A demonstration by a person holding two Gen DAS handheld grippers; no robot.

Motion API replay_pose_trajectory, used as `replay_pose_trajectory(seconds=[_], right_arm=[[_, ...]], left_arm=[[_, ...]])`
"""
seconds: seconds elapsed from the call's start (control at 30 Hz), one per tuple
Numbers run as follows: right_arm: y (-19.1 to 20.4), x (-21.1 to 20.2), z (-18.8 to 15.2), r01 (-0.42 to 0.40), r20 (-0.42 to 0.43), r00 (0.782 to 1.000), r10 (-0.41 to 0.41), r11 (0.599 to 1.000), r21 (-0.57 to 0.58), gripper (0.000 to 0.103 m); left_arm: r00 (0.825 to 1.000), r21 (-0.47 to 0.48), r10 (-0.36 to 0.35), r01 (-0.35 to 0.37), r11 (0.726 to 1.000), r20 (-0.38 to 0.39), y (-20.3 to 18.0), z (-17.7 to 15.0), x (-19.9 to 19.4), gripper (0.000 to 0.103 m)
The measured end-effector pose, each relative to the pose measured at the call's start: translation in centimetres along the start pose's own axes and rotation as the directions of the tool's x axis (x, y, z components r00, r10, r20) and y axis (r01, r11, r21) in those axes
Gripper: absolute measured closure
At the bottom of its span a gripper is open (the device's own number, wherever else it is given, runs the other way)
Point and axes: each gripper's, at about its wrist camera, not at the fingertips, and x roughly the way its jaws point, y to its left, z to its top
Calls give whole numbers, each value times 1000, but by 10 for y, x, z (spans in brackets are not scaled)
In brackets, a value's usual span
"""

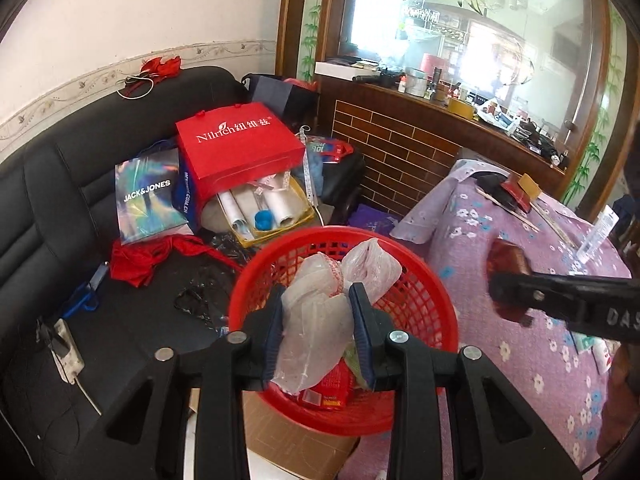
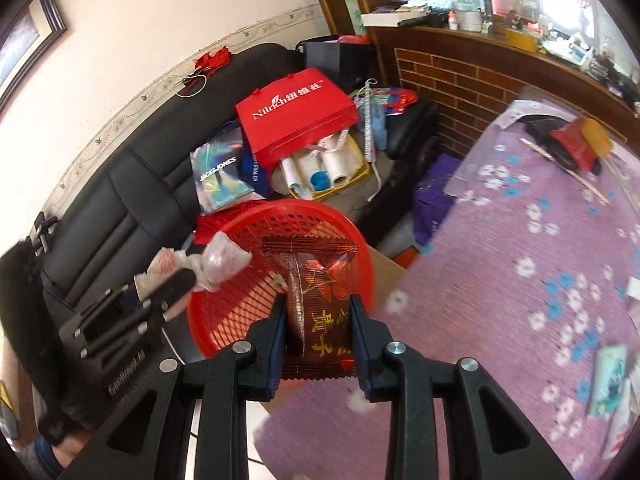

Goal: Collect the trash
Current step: 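Carry both items over the red basket and open both tools to drop them, then move both open tools back over the table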

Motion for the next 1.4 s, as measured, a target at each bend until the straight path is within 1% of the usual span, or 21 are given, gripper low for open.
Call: replay_pose_trajectory(seconds=[0.03, 0.07, 0.1, 0.13, 0.2, 0.3, 0.37, 0.47, 0.6, 0.7, 0.8, 0.9, 0.97, 1.07, 1.13, 1.17, 1.27, 1.33, 1.4], right_arm=[[2, 4, 5, -19, 0, 1000, 19, 1000, 0, 66], [3, 6, 8, -24, 2, 1000, 24, 1000, 0, 61], [3, 7, 13, -10, 16, 1000, 10, 1000, 5, 53], [4, 6, 15, -9, 28, 1000, 9, 1000, 11, 51], [3, -3, 16, -17, 57, 998, 16, 1000, 19, 51], [-3, -21, 5, 10, 82, 997, -10, 1000, 7, 51], [-12, -32, -8, 14, 83, 996, -16, 1000, 28, 51], [-33, -47, -38, 41, 57, 997, -46, 996, 78, 51], [-64, -63, -78, 91, 17, 995, -94, 985, 143, 51], [-90, -81, -104, 121, 5, 992, -124, 970, 213, 51], [-114, -104, -128, 155, 11, 986, -164, 947, 281, 51], [-138, -129, -152, 188, 14, 979, -205, 921, 340, 51], [-152, -145, -166, 206, 18, 973, -230, 903, 378, 51], [-174, -173, -190, 244, 23, 959, -281, 867, 435, 51], [-185, -188, -202, 258, 27, 952, -304, 848, 462, 51], [-190, -194, -206, 263, 29, 949, -313, 842, 472, 51], [-205, -207, -216, 284, 31, 940, -340, 829, 482, 51], [-217, -212, -217, 297, 27, 937, -349, 831, 470, 51], [-230, -211, -212, 312, 17, 934, -358, 834, 455, 51]], left_arm=[[1000, -4, 10, -10, 1000, 1, 1, 2, 1, 60], [1000, -13, 19, -19, 1000, 5, 2, 3, 1, 54], [1000, -21, 20, -19, 1000, 15, 2, 5, 0, 54], [1000, -26, 18, -17, 1000, 22, 4, 5, -2, 53], [1000, -29, 17, -16, 999, 24, 6, 6, -4, 48], [999, -25, 17, -16, 1000, 37, 3, 4, -9, 48], [1000, -15, 0, 0, 1000, 31, -5, 0, -12, 48], [998, -1, -62, 62, 998, -2, -25, -10, -14, 48], [990, 74, -130, 133, 988, -51, -66, -25, -13, 48], [980, 127, -183, 193, 973, -83, -101, -35, -15, 48], [968, 179, -228, 244, 953, -108, -136, -45, -20, 48], [952, 232, -273, 298, 926, -136, -173, -55, -25, 48], [939, 260, -304, 337, 905, -159, -198, -62, -28, 47], [917, 295, -343, 391, 872, -201, -230, -71, -31, 47], [905, 307, -361, 417, 856, -223, -246, -77, -34, 47], [898, 311, -372, 432, 847, -236, -254, -80, -35, 47], [884, 315, -387, 457, 831, -262, -271, -86, -38, 47], [879, 324, -388, 466, 823, -278, -280, -90, -40, 47], [878, 330, -385, 466, 821, -284, -284, -94, -42, 47]])
